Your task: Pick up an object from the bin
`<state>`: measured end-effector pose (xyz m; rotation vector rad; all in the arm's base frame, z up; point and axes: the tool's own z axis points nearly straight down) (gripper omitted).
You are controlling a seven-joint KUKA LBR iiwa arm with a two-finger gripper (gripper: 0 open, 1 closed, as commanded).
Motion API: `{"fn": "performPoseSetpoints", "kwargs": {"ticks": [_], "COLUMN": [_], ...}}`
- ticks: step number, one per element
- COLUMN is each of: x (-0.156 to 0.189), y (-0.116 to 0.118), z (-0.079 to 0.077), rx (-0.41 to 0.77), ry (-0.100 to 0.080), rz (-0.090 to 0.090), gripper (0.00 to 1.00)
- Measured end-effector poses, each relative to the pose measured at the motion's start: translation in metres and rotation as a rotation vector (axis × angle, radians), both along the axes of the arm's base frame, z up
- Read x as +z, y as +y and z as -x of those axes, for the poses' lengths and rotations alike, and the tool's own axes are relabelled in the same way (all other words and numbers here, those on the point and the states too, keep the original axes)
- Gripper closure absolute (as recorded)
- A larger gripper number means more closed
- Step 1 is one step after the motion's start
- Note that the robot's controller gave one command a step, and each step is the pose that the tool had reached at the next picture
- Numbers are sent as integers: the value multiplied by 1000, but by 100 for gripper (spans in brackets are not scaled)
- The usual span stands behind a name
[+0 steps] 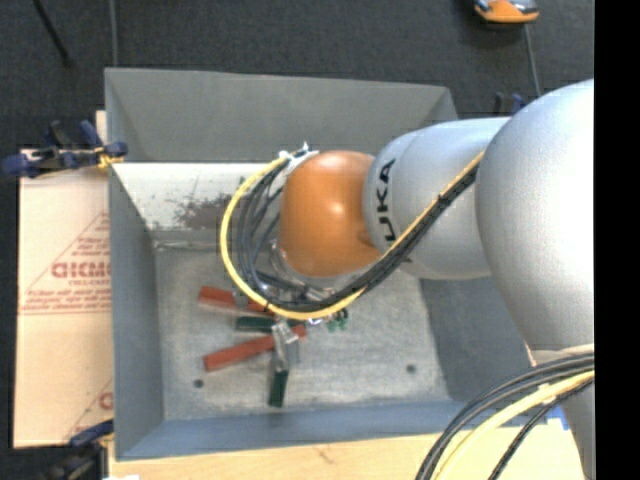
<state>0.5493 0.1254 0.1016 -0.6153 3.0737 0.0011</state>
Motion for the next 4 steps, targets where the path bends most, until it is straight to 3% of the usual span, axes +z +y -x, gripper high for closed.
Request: {"fn": "performPoseSetpoints", "kwargs": {"ticks": [1, 2, 3, 4], "x": [-1, -30, -29, -24], "y": [1, -9, -9, -8], "z": [22, 18, 17, 15], "rx": [4, -77, -76, -77], "ry": [6, 4, 4, 3], "rz": [0, -2, -2, -2], "gripper": [0, 0, 0, 100]}}
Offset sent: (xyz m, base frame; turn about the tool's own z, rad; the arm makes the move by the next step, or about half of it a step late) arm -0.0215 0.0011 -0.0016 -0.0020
